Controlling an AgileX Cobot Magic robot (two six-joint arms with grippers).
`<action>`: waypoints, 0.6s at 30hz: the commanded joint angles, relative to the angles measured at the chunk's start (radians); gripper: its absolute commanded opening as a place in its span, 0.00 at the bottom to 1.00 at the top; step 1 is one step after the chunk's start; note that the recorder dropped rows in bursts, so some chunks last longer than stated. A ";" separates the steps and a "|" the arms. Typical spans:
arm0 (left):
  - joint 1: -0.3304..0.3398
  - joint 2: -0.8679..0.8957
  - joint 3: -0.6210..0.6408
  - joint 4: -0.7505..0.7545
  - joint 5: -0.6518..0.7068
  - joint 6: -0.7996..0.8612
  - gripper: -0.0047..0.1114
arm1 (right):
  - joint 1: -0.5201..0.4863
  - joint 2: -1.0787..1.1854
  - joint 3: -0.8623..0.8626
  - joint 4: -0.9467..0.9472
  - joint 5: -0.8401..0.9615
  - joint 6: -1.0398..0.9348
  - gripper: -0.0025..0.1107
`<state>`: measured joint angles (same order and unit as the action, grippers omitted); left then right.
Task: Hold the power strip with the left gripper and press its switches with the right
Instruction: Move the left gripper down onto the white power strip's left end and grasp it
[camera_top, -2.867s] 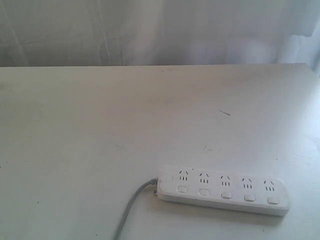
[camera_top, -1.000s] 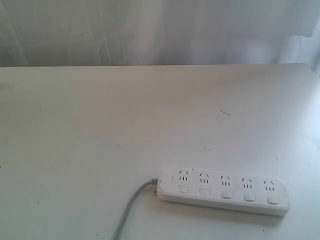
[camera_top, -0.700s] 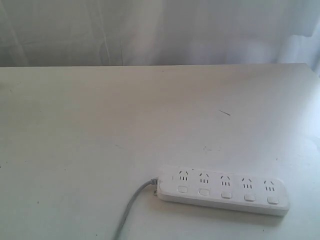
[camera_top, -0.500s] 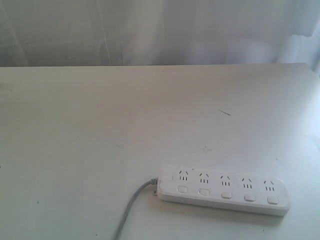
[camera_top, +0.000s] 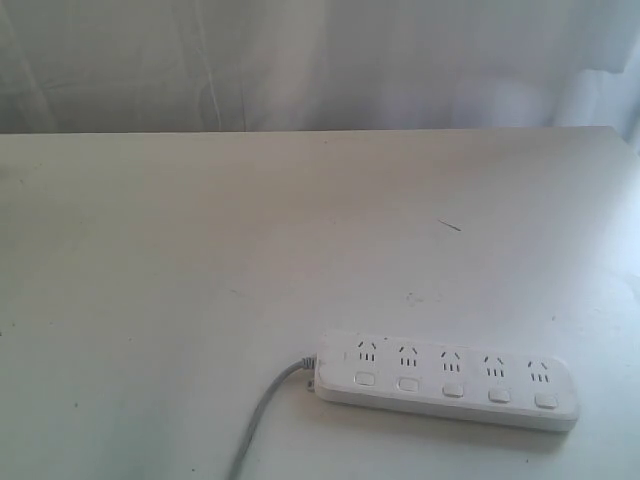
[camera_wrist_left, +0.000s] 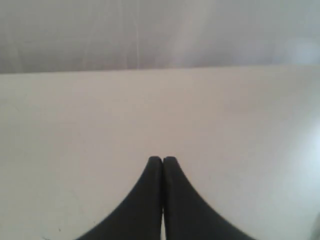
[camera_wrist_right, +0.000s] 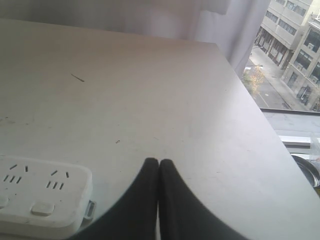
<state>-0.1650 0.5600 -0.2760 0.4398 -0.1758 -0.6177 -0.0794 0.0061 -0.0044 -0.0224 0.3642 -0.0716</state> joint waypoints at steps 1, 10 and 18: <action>-0.169 0.102 -0.073 -0.170 0.147 0.254 0.04 | -0.001 -0.006 0.004 0.000 -0.009 0.000 0.02; -0.562 0.377 -0.379 -0.413 0.604 0.873 0.04 | -0.001 -0.006 0.004 0.000 -0.009 0.000 0.02; -0.668 0.641 -0.635 -0.296 0.869 0.959 0.04 | -0.001 -0.006 0.004 0.000 -0.009 0.000 0.02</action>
<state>-0.8214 1.1515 -0.8536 0.1055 0.6549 0.3290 -0.0794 0.0061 -0.0044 -0.0224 0.3642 -0.0716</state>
